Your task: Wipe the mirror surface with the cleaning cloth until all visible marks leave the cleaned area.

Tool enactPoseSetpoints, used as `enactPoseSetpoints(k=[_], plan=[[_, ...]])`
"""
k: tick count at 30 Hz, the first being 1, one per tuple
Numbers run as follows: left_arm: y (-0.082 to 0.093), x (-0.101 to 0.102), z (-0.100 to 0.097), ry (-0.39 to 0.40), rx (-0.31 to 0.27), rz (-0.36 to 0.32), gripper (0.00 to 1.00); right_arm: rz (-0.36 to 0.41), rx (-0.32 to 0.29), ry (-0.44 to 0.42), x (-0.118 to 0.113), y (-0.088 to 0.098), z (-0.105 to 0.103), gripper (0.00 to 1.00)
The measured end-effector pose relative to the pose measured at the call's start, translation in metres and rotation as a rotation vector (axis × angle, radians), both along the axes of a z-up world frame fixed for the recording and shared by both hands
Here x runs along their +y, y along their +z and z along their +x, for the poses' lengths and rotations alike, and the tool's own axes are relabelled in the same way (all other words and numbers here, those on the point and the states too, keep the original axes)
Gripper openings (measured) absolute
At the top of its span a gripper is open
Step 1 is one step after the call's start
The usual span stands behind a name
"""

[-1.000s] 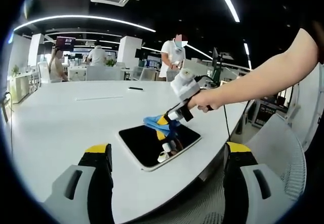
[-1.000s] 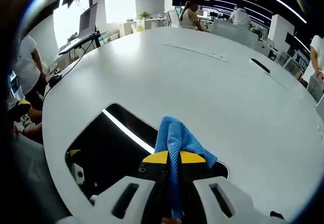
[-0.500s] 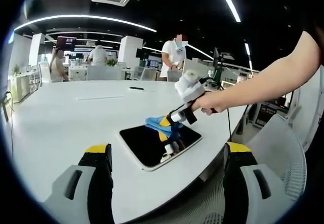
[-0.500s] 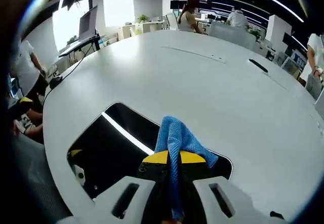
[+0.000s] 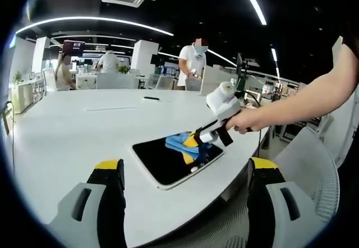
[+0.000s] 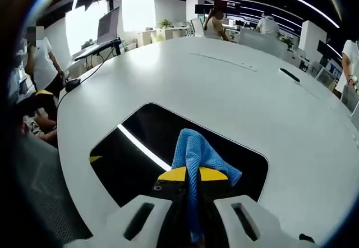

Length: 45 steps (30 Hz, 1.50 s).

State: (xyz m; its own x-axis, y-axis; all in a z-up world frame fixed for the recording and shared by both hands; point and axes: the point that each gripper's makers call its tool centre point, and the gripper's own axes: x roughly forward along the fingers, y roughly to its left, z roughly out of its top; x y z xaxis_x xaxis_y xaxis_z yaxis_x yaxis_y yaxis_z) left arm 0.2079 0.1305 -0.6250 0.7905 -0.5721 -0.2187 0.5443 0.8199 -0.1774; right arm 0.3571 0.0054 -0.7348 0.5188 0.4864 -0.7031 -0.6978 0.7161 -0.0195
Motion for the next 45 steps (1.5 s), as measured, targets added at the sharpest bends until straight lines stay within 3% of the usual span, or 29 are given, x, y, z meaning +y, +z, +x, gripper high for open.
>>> enactPoseSetpoints(k=[23, 45], plan=[[0.000, 0.001, 0.000, 0.002, 0.000, 0.003, 0.89, 0.015, -0.004, 0.043, 0.002, 0.003, -0.054, 0.00], [0.000, 0.001, 0.000, 0.000, 0.003, 0.005, 0.89, 0.030, 0.015, 0.064, -0.001, 0.002, -0.074, 0.00]])
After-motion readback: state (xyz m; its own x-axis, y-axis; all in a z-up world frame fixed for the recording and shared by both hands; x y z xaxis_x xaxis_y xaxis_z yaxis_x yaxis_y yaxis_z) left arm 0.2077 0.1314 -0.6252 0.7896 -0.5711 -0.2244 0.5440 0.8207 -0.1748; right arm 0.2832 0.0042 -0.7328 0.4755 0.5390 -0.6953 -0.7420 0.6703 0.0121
